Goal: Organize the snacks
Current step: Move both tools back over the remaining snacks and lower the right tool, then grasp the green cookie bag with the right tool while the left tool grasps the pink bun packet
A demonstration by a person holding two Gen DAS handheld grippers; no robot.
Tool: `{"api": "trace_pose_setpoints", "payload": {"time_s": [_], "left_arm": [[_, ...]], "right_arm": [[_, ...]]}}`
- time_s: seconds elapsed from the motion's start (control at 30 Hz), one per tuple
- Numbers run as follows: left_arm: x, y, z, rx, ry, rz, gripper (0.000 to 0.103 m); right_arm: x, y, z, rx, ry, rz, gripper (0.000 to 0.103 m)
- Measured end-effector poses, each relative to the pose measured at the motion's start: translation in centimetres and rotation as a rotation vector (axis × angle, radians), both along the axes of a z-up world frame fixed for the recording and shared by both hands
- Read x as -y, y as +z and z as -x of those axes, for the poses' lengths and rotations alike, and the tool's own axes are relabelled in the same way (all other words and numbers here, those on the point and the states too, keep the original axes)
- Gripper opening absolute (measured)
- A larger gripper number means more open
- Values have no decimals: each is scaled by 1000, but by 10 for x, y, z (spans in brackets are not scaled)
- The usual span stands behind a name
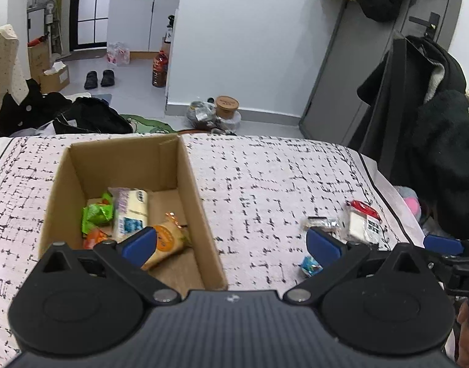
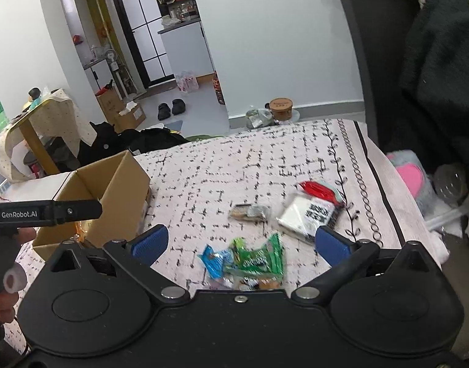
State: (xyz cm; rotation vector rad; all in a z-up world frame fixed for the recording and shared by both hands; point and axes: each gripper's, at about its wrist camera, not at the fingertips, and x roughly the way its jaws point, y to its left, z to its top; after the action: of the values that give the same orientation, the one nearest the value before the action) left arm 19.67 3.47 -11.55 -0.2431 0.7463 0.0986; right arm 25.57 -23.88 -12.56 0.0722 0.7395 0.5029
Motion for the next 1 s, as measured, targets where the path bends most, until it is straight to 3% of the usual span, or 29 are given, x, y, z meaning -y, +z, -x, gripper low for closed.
{"api": "trace_pose_setpoints", "payload": {"time_s": [0.13, 0.4, 0.6, 1.0], "left_arm": [[11, -1, 1, -10, -22, 2, 103], [38, -5, -2, -27, -81, 0, 101], [57, -14, -2, -37, -121, 16, 99], [74, -46, -13, -116, -141, 42, 66]], "right_arm": [[9, -5, 2, -11, -11, -4, 102], [21, -25, 1, -77, -35, -17, 85], [22, -41, -2, -117, -23, -30, 79], [14, -73, -9, -185, 11, -46, 65]]}}
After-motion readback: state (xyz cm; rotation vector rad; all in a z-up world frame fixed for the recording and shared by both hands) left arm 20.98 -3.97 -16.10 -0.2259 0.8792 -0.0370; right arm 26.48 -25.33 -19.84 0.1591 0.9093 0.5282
